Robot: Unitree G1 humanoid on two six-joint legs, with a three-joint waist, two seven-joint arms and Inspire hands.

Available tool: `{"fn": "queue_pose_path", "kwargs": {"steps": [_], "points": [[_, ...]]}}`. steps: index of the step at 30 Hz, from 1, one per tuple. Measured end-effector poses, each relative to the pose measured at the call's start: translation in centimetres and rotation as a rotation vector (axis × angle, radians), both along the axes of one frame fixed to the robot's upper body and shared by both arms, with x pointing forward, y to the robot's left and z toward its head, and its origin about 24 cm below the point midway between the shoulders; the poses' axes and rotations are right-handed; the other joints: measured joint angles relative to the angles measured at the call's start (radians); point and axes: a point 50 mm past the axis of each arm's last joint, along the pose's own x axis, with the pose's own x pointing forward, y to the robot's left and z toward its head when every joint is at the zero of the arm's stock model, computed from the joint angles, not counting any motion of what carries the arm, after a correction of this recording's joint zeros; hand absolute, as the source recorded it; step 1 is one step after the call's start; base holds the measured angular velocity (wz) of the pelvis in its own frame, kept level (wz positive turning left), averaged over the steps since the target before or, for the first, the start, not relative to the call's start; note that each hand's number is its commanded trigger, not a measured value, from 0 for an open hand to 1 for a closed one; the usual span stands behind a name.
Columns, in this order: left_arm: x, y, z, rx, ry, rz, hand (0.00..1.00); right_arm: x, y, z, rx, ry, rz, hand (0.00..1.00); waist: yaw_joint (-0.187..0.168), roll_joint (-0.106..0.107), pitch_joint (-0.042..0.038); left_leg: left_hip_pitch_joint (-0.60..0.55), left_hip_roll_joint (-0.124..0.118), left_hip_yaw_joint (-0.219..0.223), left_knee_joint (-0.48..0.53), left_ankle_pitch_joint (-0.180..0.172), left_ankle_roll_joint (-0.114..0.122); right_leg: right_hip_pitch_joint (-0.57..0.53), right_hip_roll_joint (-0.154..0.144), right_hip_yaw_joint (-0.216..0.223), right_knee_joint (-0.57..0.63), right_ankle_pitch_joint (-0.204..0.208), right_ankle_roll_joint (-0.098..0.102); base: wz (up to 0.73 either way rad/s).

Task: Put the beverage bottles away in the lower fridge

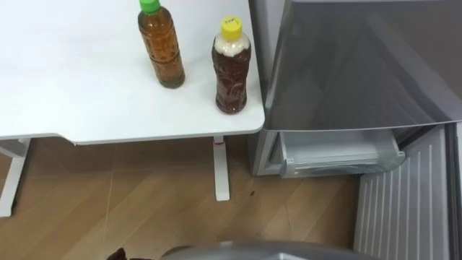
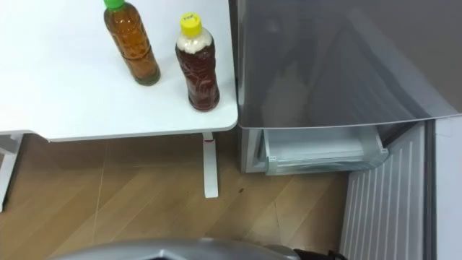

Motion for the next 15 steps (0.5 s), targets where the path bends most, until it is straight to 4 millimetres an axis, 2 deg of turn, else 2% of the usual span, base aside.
{"fn": "queue_pose_path", "kwargs": {"steps": [9,15], "points": [[-0.17,0.05,0.01,0.011,0.002,0.003,0.00,-0.09,-0.06,-0.01,0.014,0.013,0.037,0.00,0.000,-0.002,0.0014,-0.001,0.000,0.001,0.000,0.000,0.000,0.000,0.002,0.009,-0.001,0.000,-0.001,0.00],[-0.25,0.05,0.00,0.003,0.000,0.032,0.00,0.25,-0.15,0.02,0.038,0.014,0.072,0.00,0.003,-0.007,0.0021,-0.001,0.000,0.014,0.000,0.000,0.000,-0.011,0.004,0.034,0.000,0.002,-0.002,-0.10]]}}
